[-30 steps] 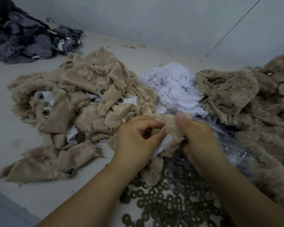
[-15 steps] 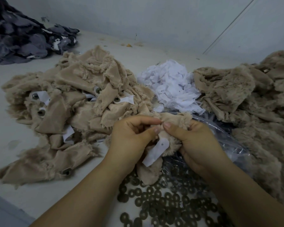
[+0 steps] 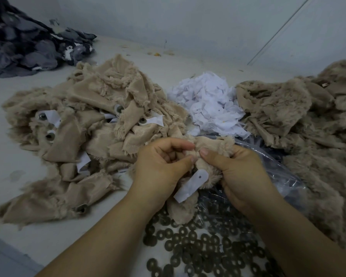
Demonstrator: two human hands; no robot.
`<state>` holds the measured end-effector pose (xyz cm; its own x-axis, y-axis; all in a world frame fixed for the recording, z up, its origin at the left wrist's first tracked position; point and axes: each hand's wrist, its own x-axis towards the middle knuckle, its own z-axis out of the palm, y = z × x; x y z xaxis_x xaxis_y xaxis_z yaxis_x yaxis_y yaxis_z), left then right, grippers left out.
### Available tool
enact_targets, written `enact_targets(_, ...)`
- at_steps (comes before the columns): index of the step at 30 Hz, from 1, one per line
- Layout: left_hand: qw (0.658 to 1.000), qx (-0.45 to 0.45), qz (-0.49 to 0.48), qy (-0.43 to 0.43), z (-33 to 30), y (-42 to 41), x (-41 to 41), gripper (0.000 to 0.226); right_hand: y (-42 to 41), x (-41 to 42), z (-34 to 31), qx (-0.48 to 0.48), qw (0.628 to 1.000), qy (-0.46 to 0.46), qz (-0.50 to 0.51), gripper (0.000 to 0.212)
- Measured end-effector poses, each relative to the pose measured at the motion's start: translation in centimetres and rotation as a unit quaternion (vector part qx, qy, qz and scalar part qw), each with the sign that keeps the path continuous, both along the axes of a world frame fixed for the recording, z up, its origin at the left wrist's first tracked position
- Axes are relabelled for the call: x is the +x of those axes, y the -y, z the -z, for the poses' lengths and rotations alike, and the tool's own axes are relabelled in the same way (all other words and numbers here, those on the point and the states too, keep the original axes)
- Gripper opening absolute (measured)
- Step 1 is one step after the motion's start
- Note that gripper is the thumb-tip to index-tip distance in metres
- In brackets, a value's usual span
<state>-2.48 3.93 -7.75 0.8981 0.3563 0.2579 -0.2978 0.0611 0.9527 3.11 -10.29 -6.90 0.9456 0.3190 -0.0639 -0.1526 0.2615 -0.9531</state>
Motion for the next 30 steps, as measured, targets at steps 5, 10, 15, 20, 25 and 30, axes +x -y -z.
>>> enact_targets(5,1.0,0.028,-0.013,0.005,0.06,0.19,-0.1,0.028,0.0,-0.02,0.04,-0.025,1.0,0.006,0.017,0.039)
enact_targets(10,1.0,0.024,-0.017,0.01,0.06,0.19,-0.06,0.025,-0.08,-0.13,-0.16,-0.062,0.998,0.015,-0.002,0.021)
enact_targets(15,0.999,0.024,-0.019,0.015,0.1,0.24,-0.01,0.027,-0.3,-0.23,-0.68,-0.011,0.997,-0.061,-0.051,0.023)
enact_targets(20,1.0,0.018,-0.009,0.018,0.08,0.34,-0.04,0.028,-0.41,-0.09,-0.65,0.011,0.995,-0.093,-0.028,0.024)
enact_targets(25,0.999,0.032,-0.015,0.02,0.04,0.42,-0.06,0.03,-0.32,-0.1,-0.26,-0.013,0.999,-0.049,-0.001,0.042)
enact_targets(30,0.999,0.044,-0.023,0.022,0.04,0.5,-0.08,0.029,-0.14,-0.08,-0.03,-0.013,0.999,-0.029,0.0,0.021)
